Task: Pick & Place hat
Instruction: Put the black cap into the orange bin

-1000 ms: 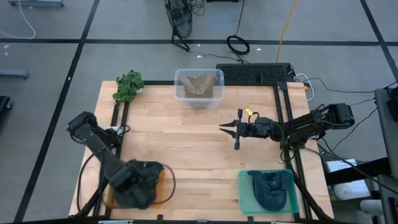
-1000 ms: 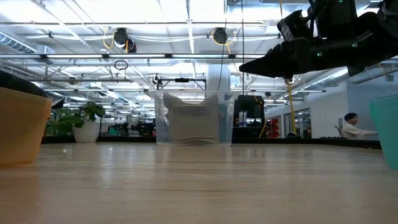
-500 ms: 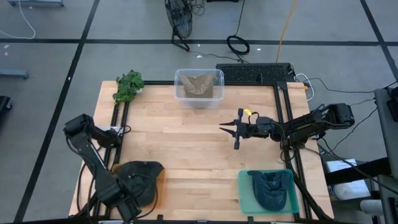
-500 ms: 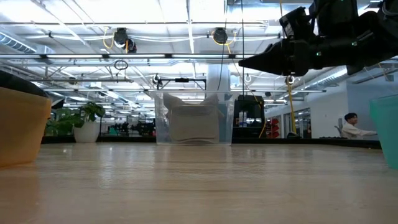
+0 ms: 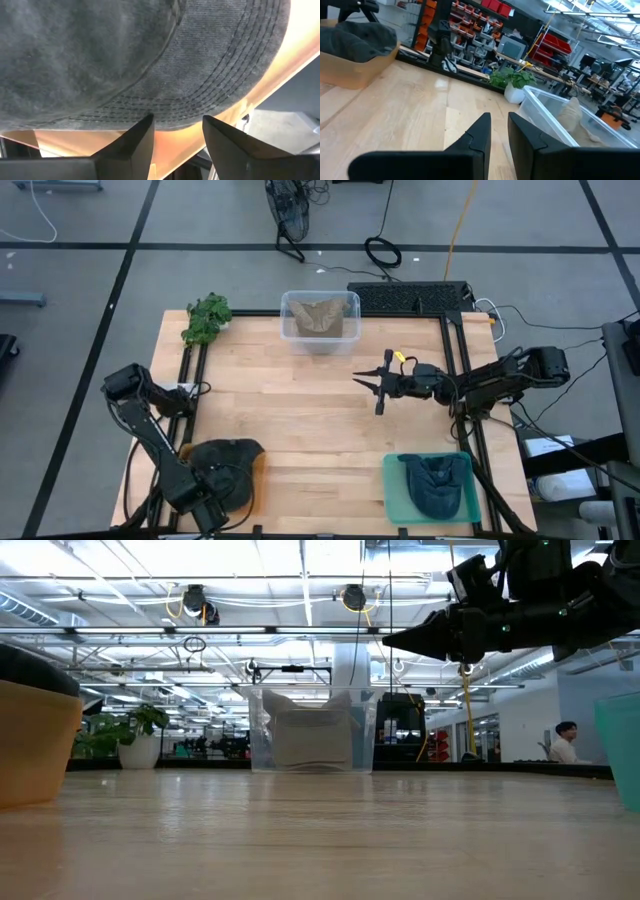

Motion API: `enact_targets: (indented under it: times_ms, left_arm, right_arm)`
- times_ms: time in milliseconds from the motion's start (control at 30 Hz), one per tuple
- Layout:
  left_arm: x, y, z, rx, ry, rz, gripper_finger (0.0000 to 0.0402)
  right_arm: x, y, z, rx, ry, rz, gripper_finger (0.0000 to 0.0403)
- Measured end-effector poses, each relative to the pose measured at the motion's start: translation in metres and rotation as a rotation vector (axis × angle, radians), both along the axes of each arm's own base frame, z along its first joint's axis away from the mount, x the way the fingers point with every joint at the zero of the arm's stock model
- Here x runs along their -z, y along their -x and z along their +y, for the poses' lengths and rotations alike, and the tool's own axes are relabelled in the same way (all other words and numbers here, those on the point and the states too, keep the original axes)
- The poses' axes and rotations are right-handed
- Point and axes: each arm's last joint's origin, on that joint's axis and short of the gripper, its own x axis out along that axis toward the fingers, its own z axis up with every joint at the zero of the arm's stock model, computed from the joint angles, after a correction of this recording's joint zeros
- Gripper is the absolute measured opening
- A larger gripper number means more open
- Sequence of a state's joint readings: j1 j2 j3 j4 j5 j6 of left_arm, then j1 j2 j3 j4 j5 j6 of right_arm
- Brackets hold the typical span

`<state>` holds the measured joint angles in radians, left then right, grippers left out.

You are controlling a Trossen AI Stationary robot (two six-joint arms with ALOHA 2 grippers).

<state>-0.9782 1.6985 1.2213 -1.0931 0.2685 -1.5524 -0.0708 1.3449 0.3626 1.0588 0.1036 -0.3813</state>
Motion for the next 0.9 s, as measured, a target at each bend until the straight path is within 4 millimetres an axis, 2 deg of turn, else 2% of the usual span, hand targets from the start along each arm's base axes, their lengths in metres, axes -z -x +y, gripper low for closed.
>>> enact_targets:
  times_ms: [400, 733, 900]
  left_arm:
    - [0.001, -0.003, 0.002, -0.021, -0.115, -0.156, 0.0182]
    - [0.017, 0.0, 0.007, -0.011, -0.117, -0.156, 0.0181]
    - [0.016, -0.001, 0.005, 0.049, -0.082, -0.159, 0.0181]
  right_arm:
    - [-0.001, 0.0, 0.0, 0.0, 0.0, -0.007, 0.0043]
    - [-0.001, 0.0, 0.0, 0.0, -0.001, -0.006, 0.0043]
    - [-0.001, 0.0, 0.0, 0.0, -0.001, -0.007, 0.0043]
